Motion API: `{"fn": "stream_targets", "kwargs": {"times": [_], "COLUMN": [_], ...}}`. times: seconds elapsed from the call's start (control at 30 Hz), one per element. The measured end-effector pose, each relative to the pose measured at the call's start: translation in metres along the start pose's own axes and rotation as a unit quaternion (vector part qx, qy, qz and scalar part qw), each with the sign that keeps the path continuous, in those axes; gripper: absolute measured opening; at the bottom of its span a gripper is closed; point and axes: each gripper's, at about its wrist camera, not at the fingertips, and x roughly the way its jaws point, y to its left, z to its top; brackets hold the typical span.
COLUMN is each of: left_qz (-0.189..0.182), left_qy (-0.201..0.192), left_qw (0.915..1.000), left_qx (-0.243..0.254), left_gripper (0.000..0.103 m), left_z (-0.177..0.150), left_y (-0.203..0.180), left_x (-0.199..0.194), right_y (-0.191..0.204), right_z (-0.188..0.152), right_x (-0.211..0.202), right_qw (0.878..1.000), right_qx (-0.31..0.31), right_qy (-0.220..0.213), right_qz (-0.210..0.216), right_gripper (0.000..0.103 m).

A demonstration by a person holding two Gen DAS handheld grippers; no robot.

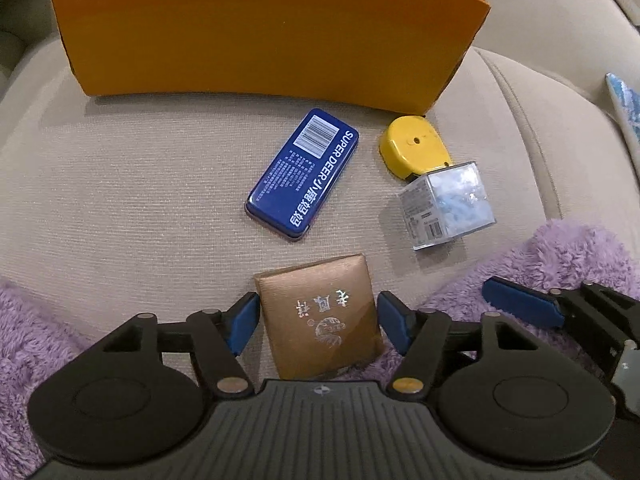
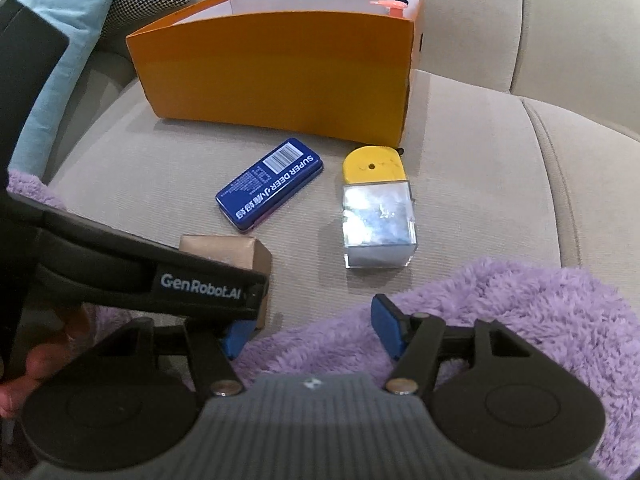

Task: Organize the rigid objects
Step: 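Grasp the brown square box with the left tool, then grasp the blue Super Deer tin edgewise with the right tool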

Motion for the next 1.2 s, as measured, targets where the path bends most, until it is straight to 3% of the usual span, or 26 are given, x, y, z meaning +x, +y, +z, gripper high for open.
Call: {"fn": "stream_targets", "kwargs": {"times": [0.33,0.47,0.57,0.9,1.2], "left_qz": [-0.007,0.007,0.023,-0.007,-0.004], "left_qy": [-0.044,-0.066,-0.074,-0.077,-0.064], "left_qw": [0.9988,0.9977,0.9969,0.9970,0.9966], "left_qx": [-0.021,-0.011,0.009,-0.004,-0.051], "left_gripper": [0.072,0.072,0.072,0.072,0.077], "left_z": [0.009,0.023,0.035,0.051,0.043], "left_y": [0.042,0.061,0.067,0.090,0.095], "left_x": [-0.028,-0.040,-0.038,-0.015,-0.015], "right_y": [-0.002,-0.001,0.004,0.001,-0.007], "right_z": [0.009,0.026,0.041,0.080,0.093], "right_x": [-0.001,0.010,0.023,0.073,0.092], "right_qw": [1.000,0.996,0.993,0.981,0.979], "right_qx": [0.026,0.069,0.097,0.183,0.193], "right_qy": [0.002,0.009,0.015,0.047,0.055], "right_qz": [0.016,0.056,0.064,0.052,0.045], "right_gripper": [0.065,0.049,0.044,0.038,0.034]}}
